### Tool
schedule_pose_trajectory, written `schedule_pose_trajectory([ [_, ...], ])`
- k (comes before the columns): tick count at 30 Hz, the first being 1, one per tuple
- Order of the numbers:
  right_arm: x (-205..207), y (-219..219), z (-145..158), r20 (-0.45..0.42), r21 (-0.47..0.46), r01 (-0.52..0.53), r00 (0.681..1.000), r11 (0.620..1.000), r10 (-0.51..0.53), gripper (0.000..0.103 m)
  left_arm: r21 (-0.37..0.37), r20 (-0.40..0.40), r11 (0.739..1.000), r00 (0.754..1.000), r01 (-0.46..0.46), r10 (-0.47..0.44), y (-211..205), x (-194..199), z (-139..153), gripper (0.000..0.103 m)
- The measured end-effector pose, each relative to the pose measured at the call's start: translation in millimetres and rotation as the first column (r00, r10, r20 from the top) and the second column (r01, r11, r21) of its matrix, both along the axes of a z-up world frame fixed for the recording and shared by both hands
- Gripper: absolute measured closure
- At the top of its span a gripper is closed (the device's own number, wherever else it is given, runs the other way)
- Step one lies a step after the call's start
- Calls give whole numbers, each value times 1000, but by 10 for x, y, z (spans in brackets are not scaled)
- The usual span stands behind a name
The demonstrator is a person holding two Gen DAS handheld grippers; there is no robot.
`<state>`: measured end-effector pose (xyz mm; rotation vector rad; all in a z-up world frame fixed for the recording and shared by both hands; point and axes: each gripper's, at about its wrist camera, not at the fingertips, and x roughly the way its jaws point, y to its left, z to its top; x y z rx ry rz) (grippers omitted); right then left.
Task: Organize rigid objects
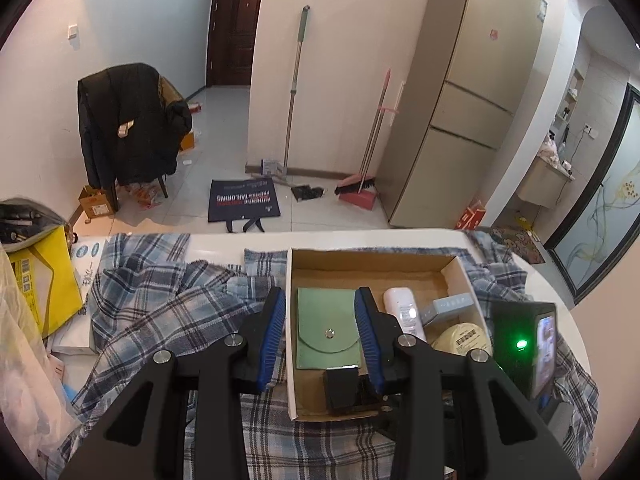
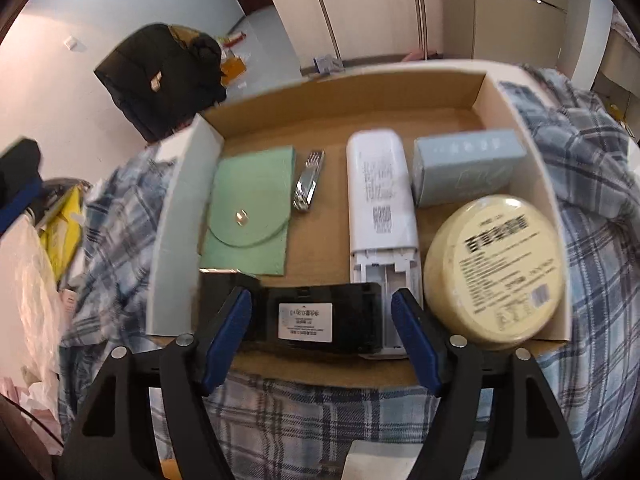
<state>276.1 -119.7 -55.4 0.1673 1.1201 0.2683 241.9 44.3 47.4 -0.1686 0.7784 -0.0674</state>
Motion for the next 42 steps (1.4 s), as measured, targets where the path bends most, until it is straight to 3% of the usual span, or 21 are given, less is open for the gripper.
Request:
schedule_pose_trajectory([
  [6,-283,-267,675,174,-18,26,984,999,-23,27,18,95,1000,995,-12,10,-78,-286,384,65],
  [11,-732,-564,1172,357,-101,86,933,991,-45,24,101,155,994,988,-39,23,-189,-737,673,62],
  [14,-1035,-781,1343,410,-81,99,910,992,-57,24,105,204,994,979,-35,13,-218,-1105,761,36],
  [17,-1407,-965,1461,471,-62,122,879,991,-79,20,103,235,994,972,-21,-4,-276,-1469,763,34],
  [20,-1748,-1032,1494,527,-70,146,845,987,-88,16,113,222,994,975,-4,-21,-383,-1748,656,11],
  [22,-1948,-1066,1487,564,-85,167,820,982,-91,11,112,230,994,973,-1,-25,-446,-1928,552,11],
  [25,-2147,-1068,1440,586,-131,188,806,974,-77,7,139,172,990,985,-4,-21,-564,-2048,315,11],
  [29,-2270,-1131,1332,596,-169,226,798,959,-83,4,120,98,979,983,-164,152,-491,-2049,-56,11],
  [32,-2311,-1216,1239,583,-175,241,807,954,-97,4,72,-41,984,985,-162,165,-384,-1920,-380,11],
  [36,-2318,-1312,1102,558,-178,266,821,947,-126,4,108,-162,977,966,-184,200,-355,-1777,-734,11],
  [42,-2256,-1397,884,506,-181,262,851,948,-139,4,101,-262,979,945,-176,197,-364,-1628,-1069,11],
])
